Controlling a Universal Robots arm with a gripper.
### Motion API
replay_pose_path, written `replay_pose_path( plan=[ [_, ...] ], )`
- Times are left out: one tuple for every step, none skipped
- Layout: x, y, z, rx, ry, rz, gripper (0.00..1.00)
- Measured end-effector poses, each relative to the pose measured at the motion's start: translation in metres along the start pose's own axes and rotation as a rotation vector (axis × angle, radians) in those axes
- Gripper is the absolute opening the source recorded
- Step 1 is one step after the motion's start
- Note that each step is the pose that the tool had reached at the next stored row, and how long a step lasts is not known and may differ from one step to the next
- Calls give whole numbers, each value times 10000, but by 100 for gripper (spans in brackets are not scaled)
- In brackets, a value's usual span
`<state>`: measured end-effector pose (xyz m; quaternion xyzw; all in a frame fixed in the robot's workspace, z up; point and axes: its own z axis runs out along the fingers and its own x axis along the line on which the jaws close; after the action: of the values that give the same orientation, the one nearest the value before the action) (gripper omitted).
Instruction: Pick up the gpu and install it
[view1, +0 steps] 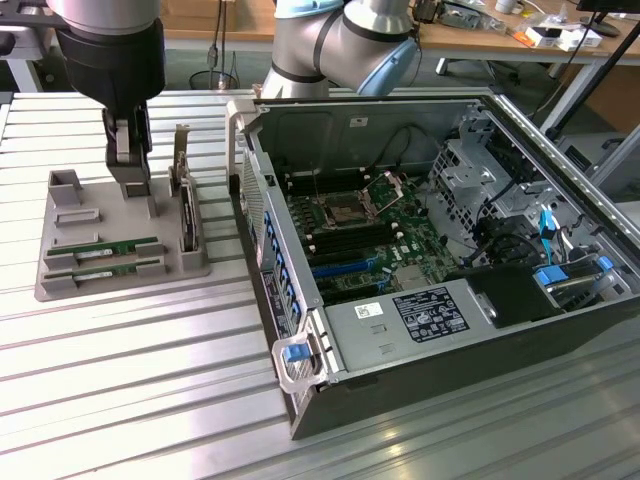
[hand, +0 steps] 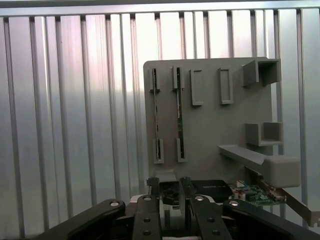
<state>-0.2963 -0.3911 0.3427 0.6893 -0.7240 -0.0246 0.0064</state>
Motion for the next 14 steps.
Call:
replay_pose_path(
  plan=[
    [0, 0, 4, 0, 0, 0, 30],
    [0, 0, 7, 0, 0, 0, 30],
    [0, 0, 10, 0, 0, 0, 30],
    [0, -1, 14, 0, -1, 0, 30],
    [0, -1, 18, 0, 0, 0, 30],
    [1, -1, 28, 0, 0, 0, 30],
    [1, -1, 35, 1, 0, 0, 30],
    [1, -2, 41, 0, 0, 0, 30],
    [1, -2, 50, 1, -1, 0, 30],
    [1, -2, 54, 0, 0, 0, 30],
    [1, -2, 58, 0, -1, 0, 30],
    [2, -3, 64, 0, 0, 0, 30],
    [2, -3, 69, 0, 0, 0, 30],
    [2, -3, 77, 0, 0, 0, 30]
  ],
)
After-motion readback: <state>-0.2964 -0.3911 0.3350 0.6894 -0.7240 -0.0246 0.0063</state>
